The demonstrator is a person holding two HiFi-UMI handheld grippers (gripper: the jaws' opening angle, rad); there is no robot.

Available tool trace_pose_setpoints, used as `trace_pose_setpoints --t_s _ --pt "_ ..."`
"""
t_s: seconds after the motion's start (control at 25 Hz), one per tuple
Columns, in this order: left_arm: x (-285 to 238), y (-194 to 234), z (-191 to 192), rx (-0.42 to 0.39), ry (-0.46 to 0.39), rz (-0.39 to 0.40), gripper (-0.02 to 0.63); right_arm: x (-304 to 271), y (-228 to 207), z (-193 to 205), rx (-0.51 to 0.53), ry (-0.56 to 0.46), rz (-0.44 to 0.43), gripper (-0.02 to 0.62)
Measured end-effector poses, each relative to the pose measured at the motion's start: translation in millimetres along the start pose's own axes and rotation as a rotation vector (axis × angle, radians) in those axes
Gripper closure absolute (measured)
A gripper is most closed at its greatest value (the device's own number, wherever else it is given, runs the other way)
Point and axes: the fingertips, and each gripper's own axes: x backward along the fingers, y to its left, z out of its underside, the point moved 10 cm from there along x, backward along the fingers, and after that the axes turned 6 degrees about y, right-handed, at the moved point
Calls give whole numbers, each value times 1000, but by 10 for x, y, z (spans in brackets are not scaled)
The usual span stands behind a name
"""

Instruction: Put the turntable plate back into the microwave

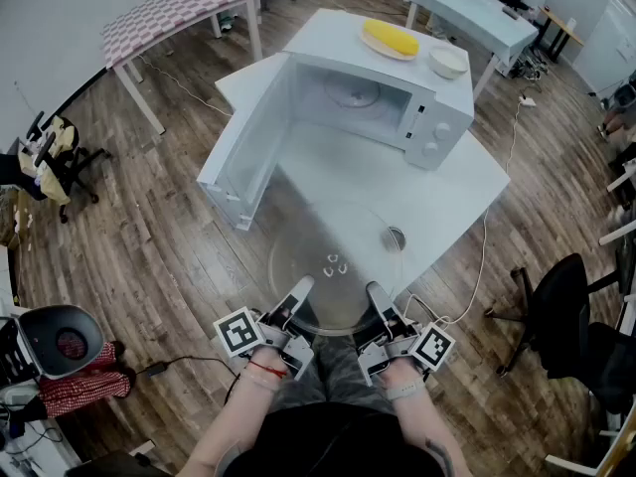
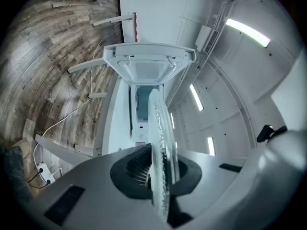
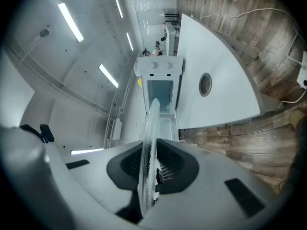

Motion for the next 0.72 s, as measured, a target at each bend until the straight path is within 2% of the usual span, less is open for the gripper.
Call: trace_pose_setpoints --t_s 0.4,0.72 --pt "-154 90 -98 3 -25 -17 575 -159 -95 -178 -22 22 10 554" --pt "-470 174 -247 -1 -39 -28 575 -372 -180 -504 -43 40 20 554"
